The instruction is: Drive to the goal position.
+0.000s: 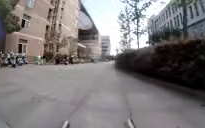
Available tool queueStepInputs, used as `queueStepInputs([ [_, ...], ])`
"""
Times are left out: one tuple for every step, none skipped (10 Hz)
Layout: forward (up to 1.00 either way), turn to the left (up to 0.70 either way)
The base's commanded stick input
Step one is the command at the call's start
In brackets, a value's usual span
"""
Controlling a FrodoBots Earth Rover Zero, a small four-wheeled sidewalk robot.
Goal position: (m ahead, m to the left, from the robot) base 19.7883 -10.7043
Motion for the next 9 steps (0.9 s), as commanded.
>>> queueStepInputs([
  [0.45,0.0],
  [0.45,0.0],
  [0.45,0.0],
  [0.45,0.0],
  [0.45,0.0],
  [0.45,0.0],
  [0.45,0.0],
  [0.45,0.0],
  [0.45,0.0],
])
